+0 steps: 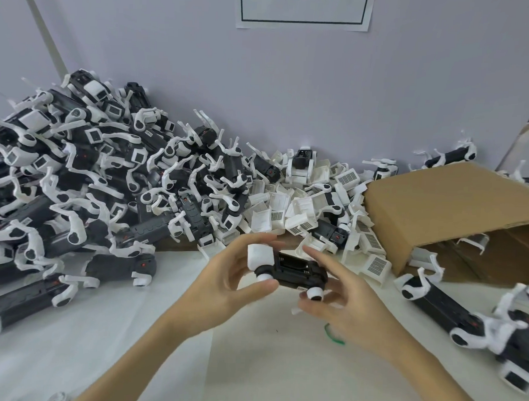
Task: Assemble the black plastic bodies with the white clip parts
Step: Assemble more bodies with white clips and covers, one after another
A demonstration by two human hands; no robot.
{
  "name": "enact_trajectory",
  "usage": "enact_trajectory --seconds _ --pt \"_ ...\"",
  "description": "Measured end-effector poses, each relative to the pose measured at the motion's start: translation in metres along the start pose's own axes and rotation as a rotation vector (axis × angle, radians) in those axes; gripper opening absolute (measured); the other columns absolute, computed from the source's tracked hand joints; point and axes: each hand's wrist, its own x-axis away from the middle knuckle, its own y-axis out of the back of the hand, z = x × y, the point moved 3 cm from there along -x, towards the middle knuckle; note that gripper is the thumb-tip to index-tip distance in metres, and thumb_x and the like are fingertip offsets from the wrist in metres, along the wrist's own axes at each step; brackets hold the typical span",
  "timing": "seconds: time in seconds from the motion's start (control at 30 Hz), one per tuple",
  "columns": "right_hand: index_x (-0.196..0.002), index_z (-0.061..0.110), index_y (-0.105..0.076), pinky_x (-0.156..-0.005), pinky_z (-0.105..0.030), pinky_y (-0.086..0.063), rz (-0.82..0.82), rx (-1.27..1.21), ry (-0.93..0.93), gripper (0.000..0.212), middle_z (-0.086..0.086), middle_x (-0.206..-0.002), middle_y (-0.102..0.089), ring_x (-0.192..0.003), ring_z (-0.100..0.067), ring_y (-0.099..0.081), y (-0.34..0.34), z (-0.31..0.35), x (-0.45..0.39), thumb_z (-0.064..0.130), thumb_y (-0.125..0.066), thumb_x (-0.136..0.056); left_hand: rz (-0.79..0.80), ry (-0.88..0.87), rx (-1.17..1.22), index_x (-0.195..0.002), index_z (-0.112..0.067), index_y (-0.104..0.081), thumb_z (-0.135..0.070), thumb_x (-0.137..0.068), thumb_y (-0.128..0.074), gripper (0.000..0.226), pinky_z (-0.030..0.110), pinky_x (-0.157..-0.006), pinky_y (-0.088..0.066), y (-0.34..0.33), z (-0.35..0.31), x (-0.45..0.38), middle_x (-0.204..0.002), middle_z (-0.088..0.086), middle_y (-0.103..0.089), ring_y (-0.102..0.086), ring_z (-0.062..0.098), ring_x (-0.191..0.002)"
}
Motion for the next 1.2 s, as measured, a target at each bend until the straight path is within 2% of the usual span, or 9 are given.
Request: enact_trajectory --seconds 0.23,0.37,0.5,0.63,0.77,0.93,1.03,1.1,1.2 --pt "-0.136 0.044 -0.055 -0.083 -0.019 -0.049 -0.186 0.267 0.256 0.076 0.021 -0.135 -0.057 -0.118 -0.01 -0.058 0.005 0.009 0.003 0.022 -0.094 -0.075 -0.027 -0.151 -0.637 -0.148 -0.035 -0.053 -0.045 -0.083 -0.088 0.075 0.002 -0.105 -0.031 0.012 0.006 -0.003 -0.141 -0.031 -0.057 -0.049 -0.012 -0.133" --pt "-0.154 0.04 -0.039 -0.091 -0.018 -0.049 -0.258 0.306 0.24 0.085 0.024 -0.147 -0.048 -0.128 -0.005 -0.054 0.003 0.009 0.002 0.02 -0.085 -0.086 -0.153 -0.314 -0.791 -0.147 -0.029 -0.055 -0.049 -0.085 -0.085 0.072 0.007 -0.102 -0.04 0.007 0.006 0.0 -0.14 -0.021 -0.062 -0.058 -0.004 -0.125" --pt "-0.15 0.039 -0.042 -0.071 -0.015 -0.055 -0.23 -0.086 -0.179 0.07 0.005 -0.128 -0.069 -0.096 -0.012 -0.075 0.001 -0.001 0.001 0.025 -0.079 -0.092 -0.231 -0.428 -0.835 -0.15 -0.024 -0.051 -0.033 -0.089 -0.085 0.07 0.007 -0.104 -0.042 -0.002 0.011 0.001 -0.151 -0.014 -0.057 -0.057 0.003 -0.134" --pt "-0.134 0.003 -0.062 -0.07 -0.029 -0.061 0.035 -0.953 -0.387 0.042 -0.035 -0.123 -0.067 -0.106 -0.039 -0.074 -0.004 0.004 0.001 0.015 -0.063 -0.094 -0.131 -0.644 -0.979 -0.15 -0.009 -0.052 0.0 -0.098 -0.072 0.057 0.028 -0.119 -0.042 -0.003 0.015 0.0 -0.168 -0.003 -0.04 -0.041 0.015 -0.154" --pt "-0.117 0.001 -0.077 -0.083 -0.03 -0.062 0.035 -0.873 -0.332 0.045 -0.027 -0.125 -0.07 -0.116 -0.037 -0.071 -0.012 0.005 0.0 0.038 -0.059 -0.099 0.041 -0.819 -1.169 -0.161 -0.007 -0.036 0.017 -0.099 -0.056 0.069 0.031 -0.124 -0.035 -0.004 0.022 0.004 -0.175 0.007 -0.024 -0.027 0.025 -0.161" --pt "-0.133 -0.001 -0.063 -0.1 -0.028 -0.055 -0.029 -0.82 -0.122 0.047 -0.021 -0.138 -0.066 -0.124 -0.026 -0.066 -0.008 0.0 -0.004 0.026 -0.072 -0.096 -0.256 -0.569 -0.908 -0.153 -0.023 -0.043 -0.02 -0.089 -0.086 0.077 0.051 -0.124 -0.036 -0.008 0.03 0.003 -0.173 0.005 -0.02 -0.025 0.031 -0.16" --pt "-0.141 0.007 -0.059 -0.108 -0.035 -0.052 0.002 -0.857 -0.066 0.054 -0.018 -0.142 -0.063 -0.131 -0.027 -0.062 -0.007 -0.002 -0.003 0.02 -0.075 -0.091 -0.221 -0.363 -0.682 -0.154 -0.042 -0.041 -0.05 -0.085 -0.086 0.083 0.035 -0.126 -0.033 -0.004 0.032 0.002 -0.173 -0.001 -0.011 -0.026 0.024 -0.159" --pt "-0.145 0.008 -0.055 -0.111 -0.038 -0.049 0.045 -0.85 -0.042 0.054 -0.017 -0.147 -0.059 -0.138 -0.03 -0.056 -0.007 -0.003 -0.004 0.016 -0.073 -0.095 -0.168 -0.278 -0.431 -0.148 -0.044 -0.05 -0.048 -0.09 -0.083 0.067 0.025 -0.115 -0.045 -0.003 0.03 -0.001 -0.167 -0.007 -0.031 -0.044 0.017 -0.15" --pt "-0.144 0.007 -0.056 -0.111 -0.038 -0.049 0.092 -0.848 -0.029 0.055 -0.019 -0.149 -0.057 -0.14 -0.031 -0.054 -0.008 -0.002 -0.004 0.017 -0.077 -0.094 -0.2 -0.19 -0.212 -0.133 -0.033 -0.063 -0.025 -0.098 -0.078 0.039 0.034 -0.096 -0.059 -0.001 0.026 -0.003 -0.141 -0.009 -0.064 -0.064 0.02 -0.129"
